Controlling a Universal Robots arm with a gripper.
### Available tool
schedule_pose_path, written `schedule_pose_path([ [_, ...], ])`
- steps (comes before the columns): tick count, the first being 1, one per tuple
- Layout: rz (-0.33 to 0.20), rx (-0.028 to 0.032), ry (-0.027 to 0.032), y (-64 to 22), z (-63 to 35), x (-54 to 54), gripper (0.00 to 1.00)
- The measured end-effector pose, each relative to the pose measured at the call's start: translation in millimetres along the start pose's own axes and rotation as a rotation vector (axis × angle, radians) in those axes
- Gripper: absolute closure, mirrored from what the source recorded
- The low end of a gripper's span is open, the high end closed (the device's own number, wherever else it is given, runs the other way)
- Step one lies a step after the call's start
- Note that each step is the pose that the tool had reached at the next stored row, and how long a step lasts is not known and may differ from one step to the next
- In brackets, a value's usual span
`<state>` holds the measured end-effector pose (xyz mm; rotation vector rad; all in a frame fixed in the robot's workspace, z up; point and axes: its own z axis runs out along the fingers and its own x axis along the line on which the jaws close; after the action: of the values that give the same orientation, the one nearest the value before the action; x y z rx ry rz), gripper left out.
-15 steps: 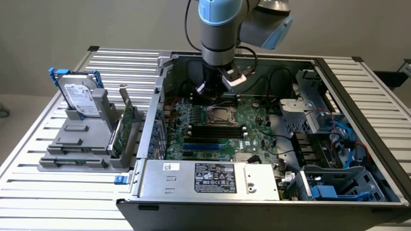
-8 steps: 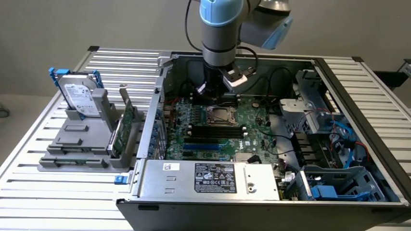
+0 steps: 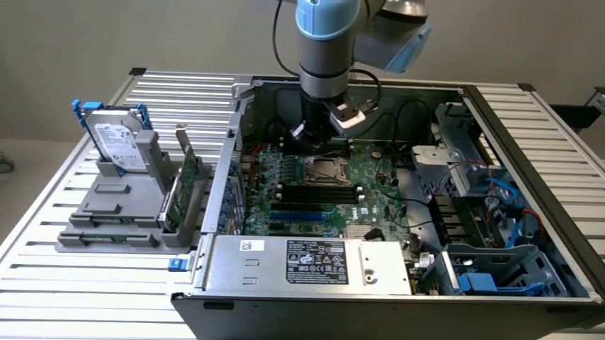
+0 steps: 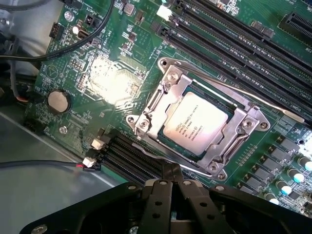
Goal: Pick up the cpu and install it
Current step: 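Install the first cpu locking lever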
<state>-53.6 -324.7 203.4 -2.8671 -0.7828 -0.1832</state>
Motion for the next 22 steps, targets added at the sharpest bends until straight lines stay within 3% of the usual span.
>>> schedule_pose_path([
  [22, 0.000, 0.0000, -0.0001, 3.6, 3.7, 4.9, 0.89],
])
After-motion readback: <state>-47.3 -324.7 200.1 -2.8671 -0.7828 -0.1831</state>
